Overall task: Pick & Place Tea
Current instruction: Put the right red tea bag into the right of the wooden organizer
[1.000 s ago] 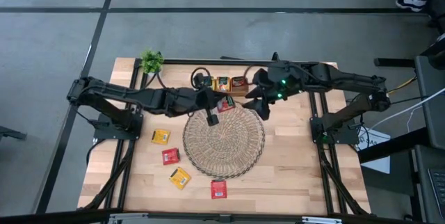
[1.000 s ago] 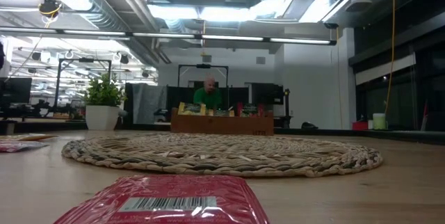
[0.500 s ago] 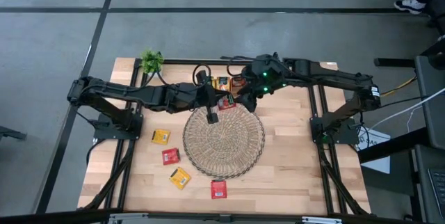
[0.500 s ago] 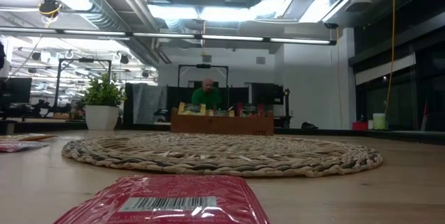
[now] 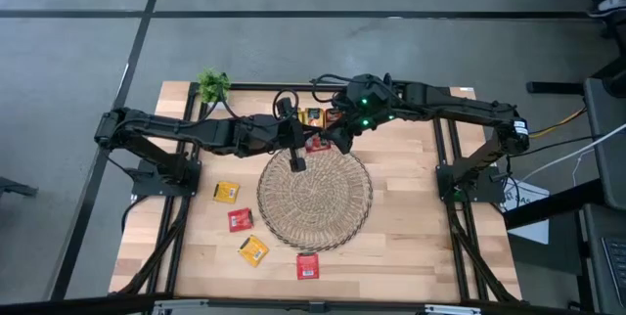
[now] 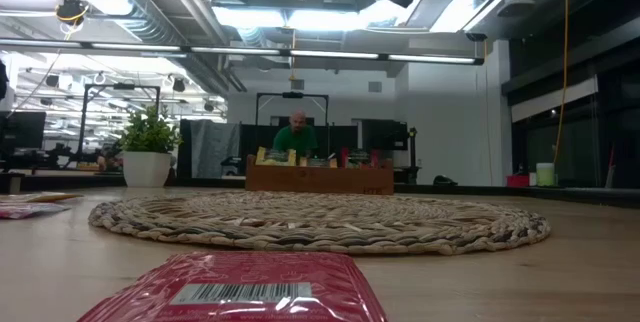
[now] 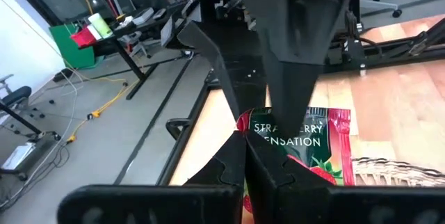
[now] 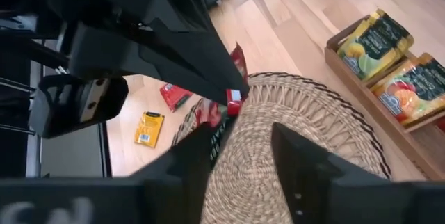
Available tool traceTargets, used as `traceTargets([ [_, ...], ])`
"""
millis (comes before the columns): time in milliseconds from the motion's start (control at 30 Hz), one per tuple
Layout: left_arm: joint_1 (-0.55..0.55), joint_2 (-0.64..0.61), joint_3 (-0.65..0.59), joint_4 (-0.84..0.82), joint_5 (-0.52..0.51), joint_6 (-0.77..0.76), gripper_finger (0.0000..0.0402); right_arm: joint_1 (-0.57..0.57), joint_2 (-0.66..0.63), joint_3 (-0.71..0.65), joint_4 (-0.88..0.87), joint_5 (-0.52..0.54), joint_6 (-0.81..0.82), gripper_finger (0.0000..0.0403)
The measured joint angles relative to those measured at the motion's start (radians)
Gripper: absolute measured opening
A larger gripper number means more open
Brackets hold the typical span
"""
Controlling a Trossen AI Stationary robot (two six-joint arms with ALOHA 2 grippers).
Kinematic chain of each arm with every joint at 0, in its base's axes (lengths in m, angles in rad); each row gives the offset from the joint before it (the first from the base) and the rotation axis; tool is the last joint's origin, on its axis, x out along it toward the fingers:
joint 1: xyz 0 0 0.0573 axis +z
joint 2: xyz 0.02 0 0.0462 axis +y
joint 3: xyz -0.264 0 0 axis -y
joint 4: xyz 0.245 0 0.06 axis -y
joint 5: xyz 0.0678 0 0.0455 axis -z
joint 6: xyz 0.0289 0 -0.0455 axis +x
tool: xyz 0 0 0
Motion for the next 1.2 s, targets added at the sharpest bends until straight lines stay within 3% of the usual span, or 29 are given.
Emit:
traceTargets([
  [200,0.006,0.0,0.0,0.0,0.005,0.018,0.0002,0.0,0.0,0.0,0.002,-0.009,-0.003,0.0014],
  [500,0.013,0.0,0.0,0.002,-0.05,0.024,0.0009,-0.001,0.0,0.0,0.002,-0.011,-0.005,0.0004],
  [600,0.036,-0.007,0.0,-0.014,-0.076,-0.082,0.003,0.0,0.0,0.0,-0.004,-0.021,-0.024,0.0004],
  [800,0.117,-0.063,-0.002,-0.125,0.062,-0.309,0.0107,-0.01,0.0,0.0,-0.008,-0.023,-0.061,0.0002],
  [933,0.173,-0.117,-0.002,-0.183,0.214,-0.36,0.0153,-0.043,0.0,0.0,-0.008,-0.043,-0.104,0.0002],
  [1067,0.211,-0.171,-0.002,-0.205,0.351,-0.411,0.018,-0.091,0.004,0.0,-0.018,-0.051,-0.164,0.0002],
  [1200,0.226,-0.209,-0.002,-0.211,0.388,-0.415,0.0191,-0.145,0.026,0.0,-0.066,-0.053,-0.264,0.0001],
])
